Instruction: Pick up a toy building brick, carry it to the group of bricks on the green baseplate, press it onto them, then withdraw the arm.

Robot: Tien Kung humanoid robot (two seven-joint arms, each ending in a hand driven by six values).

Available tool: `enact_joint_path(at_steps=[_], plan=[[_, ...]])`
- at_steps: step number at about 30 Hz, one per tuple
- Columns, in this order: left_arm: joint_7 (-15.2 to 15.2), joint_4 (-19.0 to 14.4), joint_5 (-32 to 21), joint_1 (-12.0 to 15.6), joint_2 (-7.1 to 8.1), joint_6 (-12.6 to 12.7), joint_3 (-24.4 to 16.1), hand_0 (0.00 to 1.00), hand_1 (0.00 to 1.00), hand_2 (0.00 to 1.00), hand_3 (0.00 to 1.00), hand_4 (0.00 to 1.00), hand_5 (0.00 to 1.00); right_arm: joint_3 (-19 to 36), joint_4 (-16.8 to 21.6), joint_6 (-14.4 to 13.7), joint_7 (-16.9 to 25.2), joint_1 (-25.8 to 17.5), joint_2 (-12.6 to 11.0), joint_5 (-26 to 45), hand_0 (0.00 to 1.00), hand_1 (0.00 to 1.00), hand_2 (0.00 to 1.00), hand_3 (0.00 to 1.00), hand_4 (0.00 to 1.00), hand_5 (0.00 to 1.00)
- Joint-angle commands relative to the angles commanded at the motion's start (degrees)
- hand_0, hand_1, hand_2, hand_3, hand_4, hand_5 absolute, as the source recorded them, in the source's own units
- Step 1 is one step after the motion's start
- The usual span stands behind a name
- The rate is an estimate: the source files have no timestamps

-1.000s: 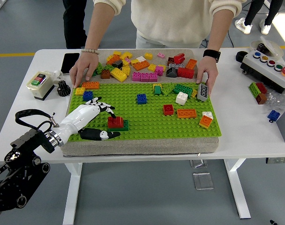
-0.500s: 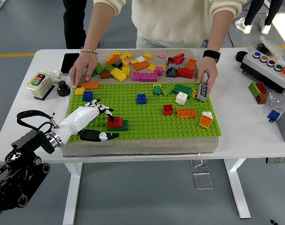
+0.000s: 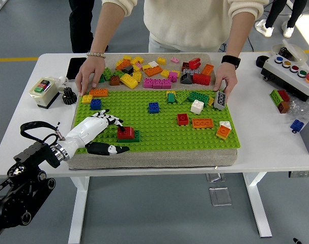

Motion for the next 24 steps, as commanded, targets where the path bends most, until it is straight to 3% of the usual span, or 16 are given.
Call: enact_joint_path(at_steps=[15,24], plan=[[0.11,0.28,0.47,0.26,0.12,-0.48,0.2,0.998,0.876,0.846,0.623,0.998,0.785,-0.15,0.0,-0.1,0.02,0.02,0.0,-0.02,0.76,0.679,0.729,0.666,0.926,0.501],[-0.42,-1.38,-1.29,0.41,0.38,-0.05,-0.69,0.998,0.875,0.842,0.622,0.998,0.785,-0.2,0.0,-0.08,0.01,-0.01,0.0,0.03,0.76,0.68,0.728,0.665,0.926,0.501]])
